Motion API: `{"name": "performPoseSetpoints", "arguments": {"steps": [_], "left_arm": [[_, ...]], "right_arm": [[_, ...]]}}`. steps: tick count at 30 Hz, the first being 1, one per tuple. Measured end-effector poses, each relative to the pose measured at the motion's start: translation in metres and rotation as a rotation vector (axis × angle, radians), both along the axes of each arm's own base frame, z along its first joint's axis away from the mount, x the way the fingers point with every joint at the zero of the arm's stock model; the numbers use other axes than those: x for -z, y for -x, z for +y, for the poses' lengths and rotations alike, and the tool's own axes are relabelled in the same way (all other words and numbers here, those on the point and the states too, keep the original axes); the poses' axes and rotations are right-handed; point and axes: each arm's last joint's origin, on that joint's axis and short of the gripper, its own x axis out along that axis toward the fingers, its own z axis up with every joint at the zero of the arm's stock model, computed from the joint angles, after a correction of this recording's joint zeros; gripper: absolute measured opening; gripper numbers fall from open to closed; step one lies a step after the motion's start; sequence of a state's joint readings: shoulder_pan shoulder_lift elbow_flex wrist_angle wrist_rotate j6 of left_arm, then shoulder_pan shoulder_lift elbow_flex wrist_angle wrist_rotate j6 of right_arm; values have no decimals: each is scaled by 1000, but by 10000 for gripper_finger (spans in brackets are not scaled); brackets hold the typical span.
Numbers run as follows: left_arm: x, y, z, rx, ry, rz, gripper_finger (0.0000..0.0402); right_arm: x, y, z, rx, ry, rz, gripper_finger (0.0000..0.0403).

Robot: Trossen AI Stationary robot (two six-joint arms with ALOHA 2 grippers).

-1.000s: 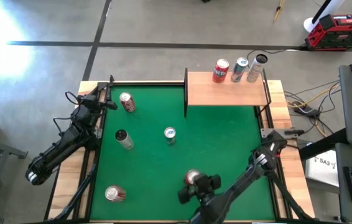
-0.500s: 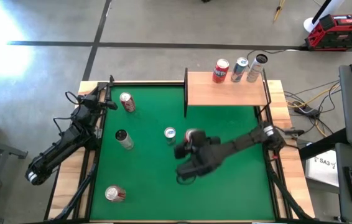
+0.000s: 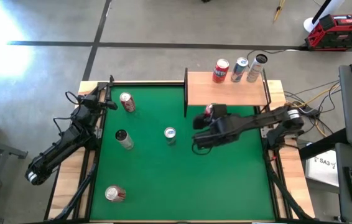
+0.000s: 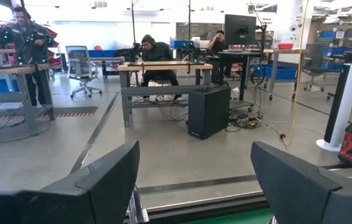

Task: Place canned beverage on shelf
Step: Put the red soda can on the shelf aligned with the other red soda can

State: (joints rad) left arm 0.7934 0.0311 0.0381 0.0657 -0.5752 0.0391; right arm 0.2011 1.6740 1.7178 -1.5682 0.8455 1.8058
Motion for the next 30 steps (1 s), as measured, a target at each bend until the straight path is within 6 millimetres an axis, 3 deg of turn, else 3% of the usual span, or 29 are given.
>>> {"name": "performPoseSetpoints", "arguments": {"steps": [9, 23, 30], "left_arm": [[0, 0, 0, 0, 0, 0, 293], [0, 0, 0, 0, 0, 1, 293], [0, 0, 0, 0, 0, 1, 293]], "right_arm": [[4, 26, -45, 108, 77, 25, 303], [18, 36, -115, 121, 21, 12, 305], [25, 44, -134, 107, -11, -3, 307]]}}
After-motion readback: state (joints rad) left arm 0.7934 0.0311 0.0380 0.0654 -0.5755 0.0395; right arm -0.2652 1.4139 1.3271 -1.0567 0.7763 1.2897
